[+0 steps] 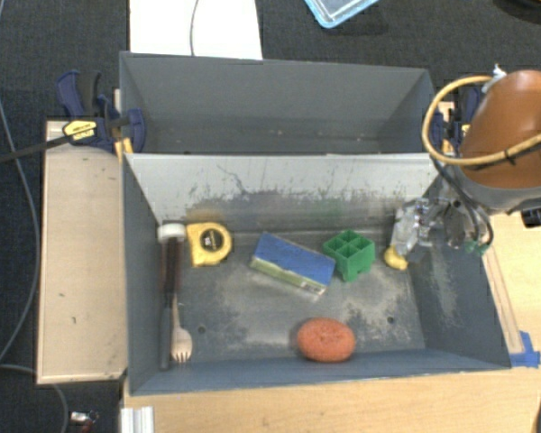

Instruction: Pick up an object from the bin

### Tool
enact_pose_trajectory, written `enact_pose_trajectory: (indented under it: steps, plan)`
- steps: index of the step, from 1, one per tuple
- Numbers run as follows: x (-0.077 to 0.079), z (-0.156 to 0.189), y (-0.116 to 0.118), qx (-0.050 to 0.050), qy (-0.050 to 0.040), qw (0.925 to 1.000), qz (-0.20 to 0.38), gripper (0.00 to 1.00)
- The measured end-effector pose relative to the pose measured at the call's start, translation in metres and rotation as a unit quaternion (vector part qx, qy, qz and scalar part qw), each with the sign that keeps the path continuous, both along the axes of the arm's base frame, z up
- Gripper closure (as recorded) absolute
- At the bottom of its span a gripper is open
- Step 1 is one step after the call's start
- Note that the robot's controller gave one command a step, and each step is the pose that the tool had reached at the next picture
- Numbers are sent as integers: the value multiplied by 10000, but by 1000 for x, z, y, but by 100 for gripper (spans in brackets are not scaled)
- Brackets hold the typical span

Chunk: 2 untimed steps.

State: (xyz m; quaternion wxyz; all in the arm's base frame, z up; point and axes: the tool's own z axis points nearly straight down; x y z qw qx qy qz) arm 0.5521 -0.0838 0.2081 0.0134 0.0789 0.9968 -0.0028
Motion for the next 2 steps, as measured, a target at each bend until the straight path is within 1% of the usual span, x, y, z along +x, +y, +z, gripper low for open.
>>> enact_pose_trajectory:
  steps: [1,2]
  plan:
    - [5,-20,15,-7,-11,9999,159,100]
    - [6,-26,19,-1,1,9998,179,100]
